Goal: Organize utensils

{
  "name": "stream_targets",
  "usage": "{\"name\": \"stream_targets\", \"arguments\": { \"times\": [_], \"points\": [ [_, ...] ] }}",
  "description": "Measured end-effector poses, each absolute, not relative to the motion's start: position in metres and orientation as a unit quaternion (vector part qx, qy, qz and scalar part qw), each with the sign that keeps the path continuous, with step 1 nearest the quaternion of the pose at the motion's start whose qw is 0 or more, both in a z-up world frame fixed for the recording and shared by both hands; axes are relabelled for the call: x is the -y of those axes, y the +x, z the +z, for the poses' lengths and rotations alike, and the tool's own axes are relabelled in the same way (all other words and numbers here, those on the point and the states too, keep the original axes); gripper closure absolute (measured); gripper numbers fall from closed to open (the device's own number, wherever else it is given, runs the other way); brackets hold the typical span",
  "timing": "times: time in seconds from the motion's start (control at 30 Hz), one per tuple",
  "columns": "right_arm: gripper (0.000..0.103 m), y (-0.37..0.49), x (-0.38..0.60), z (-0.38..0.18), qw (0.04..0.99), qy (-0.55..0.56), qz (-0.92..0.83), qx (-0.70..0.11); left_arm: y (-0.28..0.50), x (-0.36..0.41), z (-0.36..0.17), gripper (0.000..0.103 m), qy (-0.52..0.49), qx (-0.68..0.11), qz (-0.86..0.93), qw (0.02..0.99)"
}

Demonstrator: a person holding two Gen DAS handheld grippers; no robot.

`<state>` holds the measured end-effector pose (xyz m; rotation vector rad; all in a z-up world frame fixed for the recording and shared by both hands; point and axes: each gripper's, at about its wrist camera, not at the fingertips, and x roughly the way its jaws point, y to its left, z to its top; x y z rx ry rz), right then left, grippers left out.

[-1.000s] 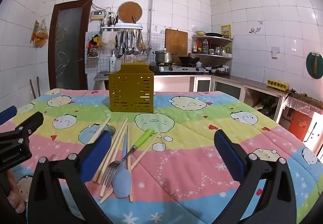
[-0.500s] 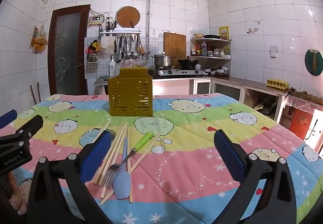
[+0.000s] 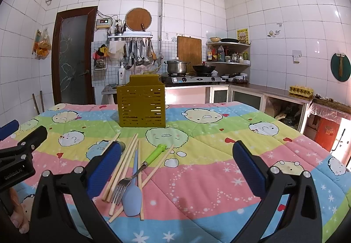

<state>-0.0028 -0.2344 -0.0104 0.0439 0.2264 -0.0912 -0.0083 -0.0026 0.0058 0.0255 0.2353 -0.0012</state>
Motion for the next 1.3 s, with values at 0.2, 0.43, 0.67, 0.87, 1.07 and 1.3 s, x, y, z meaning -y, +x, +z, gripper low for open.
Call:
{"name": "stream_targets", "arguments": {
  "times": [0.2,0.43,0.67,0.87,1.07,1.3],
  "points": [
    [0.004,-0.0028,0.2346,-0.0106,0.992,0.021,-0.046,-0.113,-0.0077,0.0056,0.0077,0.005,0.013,-0.116,0.0,0.993],
    [0.004,-0.0031,0.2358,-0.0104,0.992,0.023,-0.046,-0.112,-0.0065,0.0029,0.0061,0.005,0.013,-0.117,-0.001,0.993],
    [0.004,-0.0031,0.2373,-0.0098,0.992,0.025,-0.047,-0.112,-0.0075,0.0034,0.0059,0.005,0.012,-0.116,-0.001,0.993],
    [0.004,-0.0034,0.2374,-0.0094,0.992,0.026,-0.048,-0.113,-0.0049,0.0055,0.007,0.005,0.012,-0.116,-0.001,0.993],
    [0.004,-0.0037,0.2377,-0.0095,0.992,0.026,-0.049,-0.112,-0.0081,0.0024,0.0053,0.005,0.012,-0.115,-0.001,0.993],
    [0.004,-0.0034,0.238,-0.0097,0.992,0.026,-0.049,-0.112,-0.0088,0.002,0.0051,0.005,0.012,-0.115,-0.001,0.993]
  ]
}}
